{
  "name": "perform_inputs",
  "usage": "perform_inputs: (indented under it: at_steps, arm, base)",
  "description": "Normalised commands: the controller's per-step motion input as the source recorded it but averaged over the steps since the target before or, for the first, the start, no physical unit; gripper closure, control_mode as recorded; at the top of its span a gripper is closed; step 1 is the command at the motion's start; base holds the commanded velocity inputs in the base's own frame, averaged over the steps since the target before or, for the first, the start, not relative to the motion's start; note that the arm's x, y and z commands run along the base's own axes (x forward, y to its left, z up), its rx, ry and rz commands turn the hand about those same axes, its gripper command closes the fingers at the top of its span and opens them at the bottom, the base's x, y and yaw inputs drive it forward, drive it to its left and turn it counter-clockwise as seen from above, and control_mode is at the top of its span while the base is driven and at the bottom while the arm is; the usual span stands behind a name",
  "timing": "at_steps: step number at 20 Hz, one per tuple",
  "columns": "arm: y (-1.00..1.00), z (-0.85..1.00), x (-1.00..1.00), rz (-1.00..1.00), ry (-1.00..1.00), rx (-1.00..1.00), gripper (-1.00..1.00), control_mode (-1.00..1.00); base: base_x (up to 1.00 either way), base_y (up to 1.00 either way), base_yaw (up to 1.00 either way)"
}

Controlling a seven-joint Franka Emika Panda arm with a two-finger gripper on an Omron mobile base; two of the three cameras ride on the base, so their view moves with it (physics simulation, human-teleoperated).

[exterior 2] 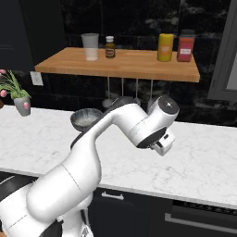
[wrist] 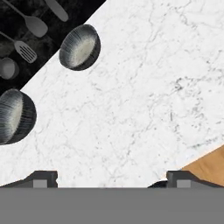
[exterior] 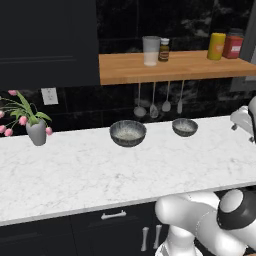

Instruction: Pick up the bowls on the counter and stack them on top of one another in the open cabinet. Place the smaller bowl on top of the larger bowl.

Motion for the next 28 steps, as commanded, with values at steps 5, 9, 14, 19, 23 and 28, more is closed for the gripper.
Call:
perform_inputs:
  at_steps: [5, 9, 14, 19, 23, 28]
  arm:
    - [-0.2, -0.32, 1.0, 0.0, 0.0, 0.04, -1.0, -1.0]
    - [0.09, -0.48, 0.95, 0.0, -0.02, 0.0, -1.0, -1.0]
    - [0.19, -0.34, 0.56, -0.04, -0.06, 0.0, -1.0, -1.0]
    - [0.01, 0.0, 0.11, 0.0, 0.0, 0.0, -1.0, -1.0]
    - [0.04, -0.24, 0.2, 0.0, 0.0, 0.0, -1.0, -1.0]
    - [0.02, -0.23, 0.28, -0.02, 0.0, 0.0, -1.0, -1.0]
  base:
    - [0.0, 0.0, 0.0]
    - [0.0, 0.0, 0.0]
    - [0.0, 0.0, 0.0]
    - [0.0, 0.0, 0.0]
    - [0.0, 0.0, 0.0]
    - [0.0, 0.0, 0.0]
